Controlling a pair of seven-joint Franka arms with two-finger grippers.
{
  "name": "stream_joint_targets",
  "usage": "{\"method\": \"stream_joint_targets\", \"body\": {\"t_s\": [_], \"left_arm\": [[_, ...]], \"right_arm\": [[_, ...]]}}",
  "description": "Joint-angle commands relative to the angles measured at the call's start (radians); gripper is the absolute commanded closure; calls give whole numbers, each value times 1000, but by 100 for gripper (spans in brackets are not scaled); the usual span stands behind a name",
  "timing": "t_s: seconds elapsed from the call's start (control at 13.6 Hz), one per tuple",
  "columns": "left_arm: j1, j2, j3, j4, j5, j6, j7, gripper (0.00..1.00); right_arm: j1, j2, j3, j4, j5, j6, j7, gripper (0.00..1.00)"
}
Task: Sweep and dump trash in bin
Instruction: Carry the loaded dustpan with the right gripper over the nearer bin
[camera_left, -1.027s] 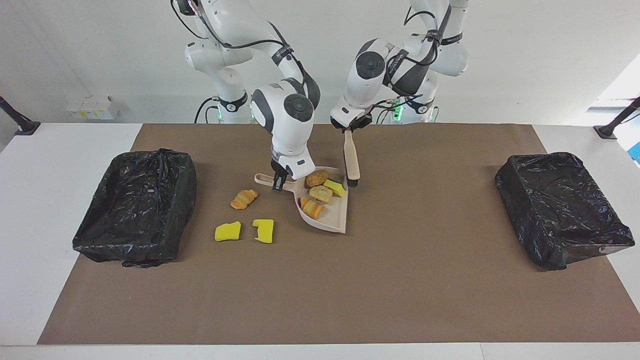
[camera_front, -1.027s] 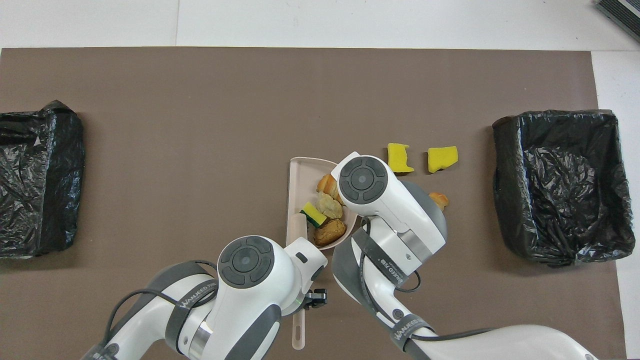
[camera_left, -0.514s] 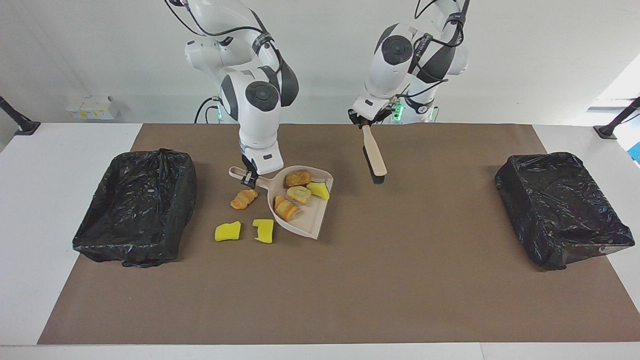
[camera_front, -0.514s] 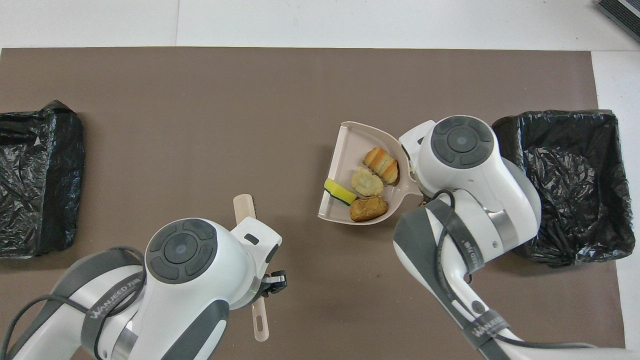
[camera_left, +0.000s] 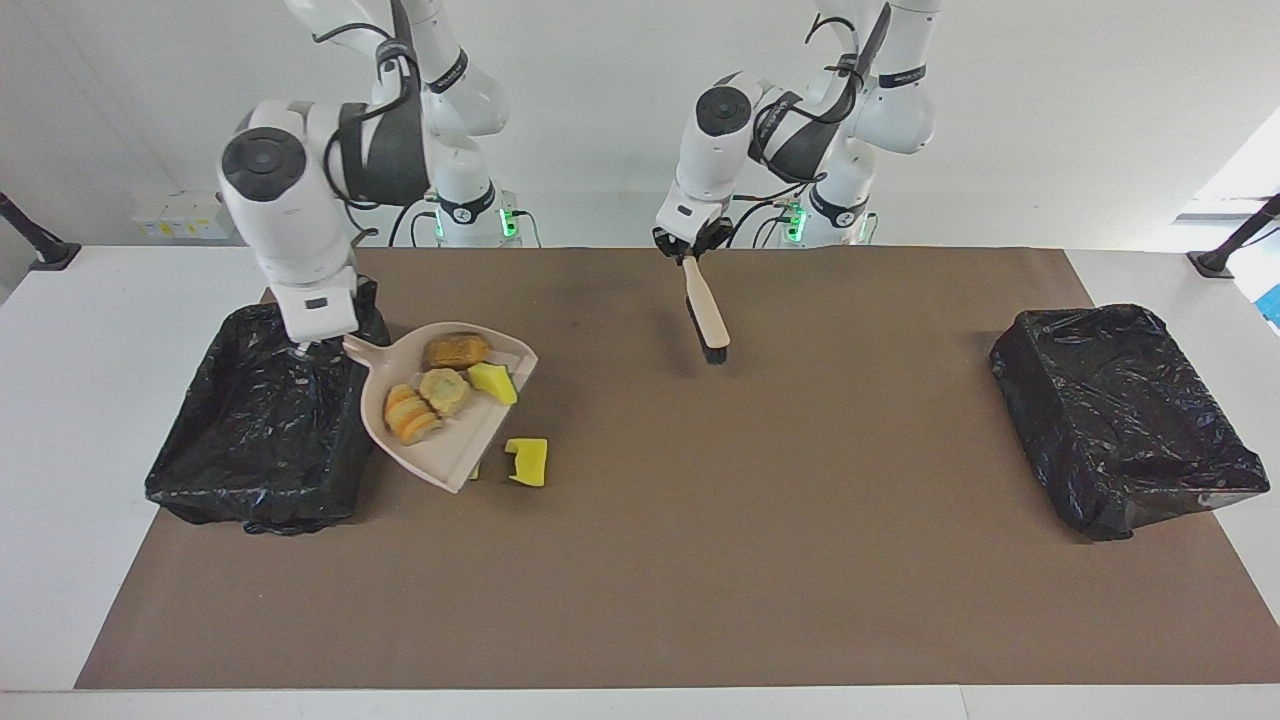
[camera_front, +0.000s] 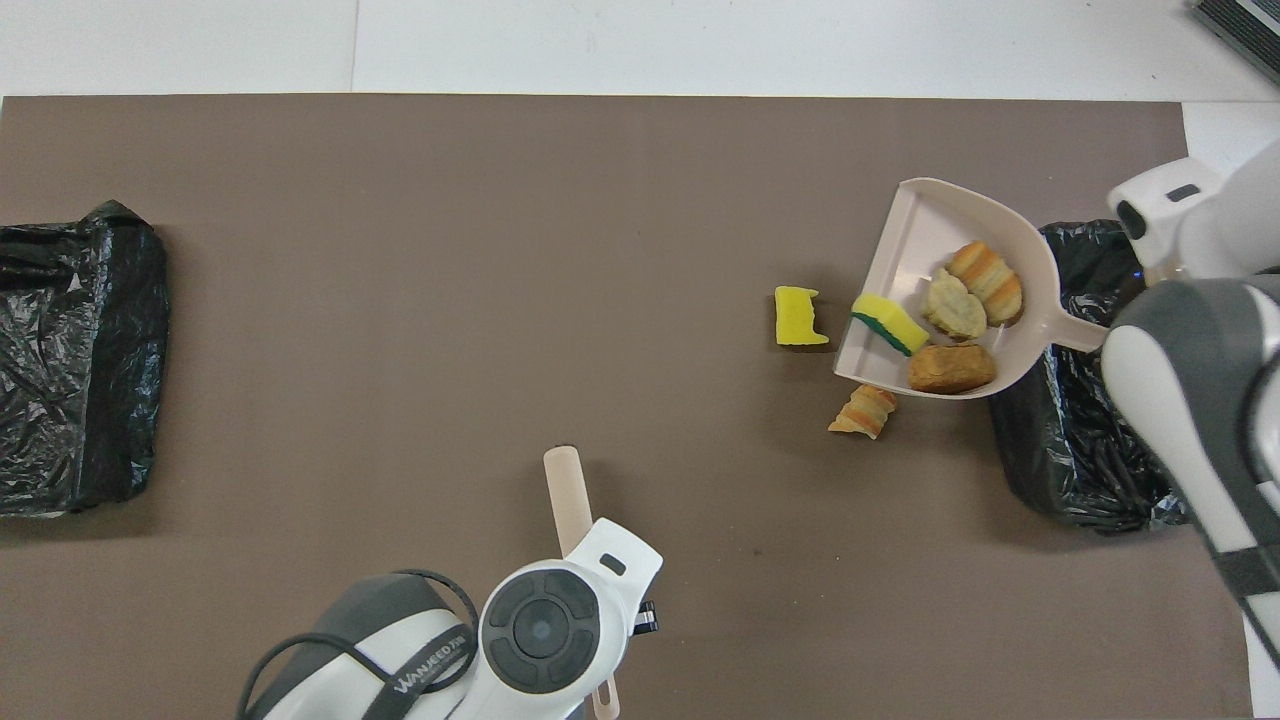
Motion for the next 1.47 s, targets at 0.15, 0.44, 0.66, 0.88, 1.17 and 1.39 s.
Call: {"method": "stream_joint_targets", "body": {"t_s": [0.15,0.44,0.66,0.88,1.17,1.39], "left_arm": [[-90,-19,14,-75,-32,84,12,100],[-94,-10,14,-127,-87,138,78,100],[-91,-7,16,-139,-100,142,97,82],[-65,-5,27,-112,-98,104,101,0],[129,-5,27,38,-77,-64,225,0],[276,24,27,162,17,-236,389,0]], "right_arm": [[-259,-3,-6,31,15,-17,-144,100],[-319,-1,-58,33,-184,65,-259,100],[-329,-4,-57,3,-311,70,-297,100],[-326,-16,-58,-49,-436,226,-386,100],[-273,-16,-55,-64,-594,237,-363,100],[-252,-19,-55,-86,-689,300,-362,100]]}}
